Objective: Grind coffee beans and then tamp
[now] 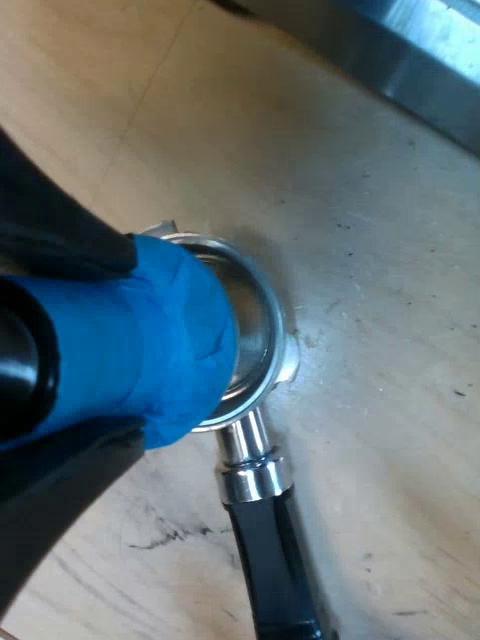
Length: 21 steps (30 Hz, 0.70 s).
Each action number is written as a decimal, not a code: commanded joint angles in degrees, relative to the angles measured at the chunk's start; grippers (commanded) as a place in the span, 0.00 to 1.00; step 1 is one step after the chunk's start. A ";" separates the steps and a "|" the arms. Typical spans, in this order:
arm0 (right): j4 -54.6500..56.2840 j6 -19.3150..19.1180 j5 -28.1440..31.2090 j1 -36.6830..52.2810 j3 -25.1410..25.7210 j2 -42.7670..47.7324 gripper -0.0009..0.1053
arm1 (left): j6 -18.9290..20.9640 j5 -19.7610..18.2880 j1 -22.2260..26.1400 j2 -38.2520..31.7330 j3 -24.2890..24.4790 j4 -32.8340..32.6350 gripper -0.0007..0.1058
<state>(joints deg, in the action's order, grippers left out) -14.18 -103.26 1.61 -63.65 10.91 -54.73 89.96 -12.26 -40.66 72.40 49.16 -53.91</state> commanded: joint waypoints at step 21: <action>-0.65 -0.27 -0.64 -0.02 0.12 0.47 0.69 | -0.48 -2.90 -0.19 0.02 0.29 1.88 0.01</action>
<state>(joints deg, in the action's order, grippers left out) -14.18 -103.26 1.61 -63.65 10.91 -54.73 89.84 -14.76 -40.66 72.46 49.16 -52.29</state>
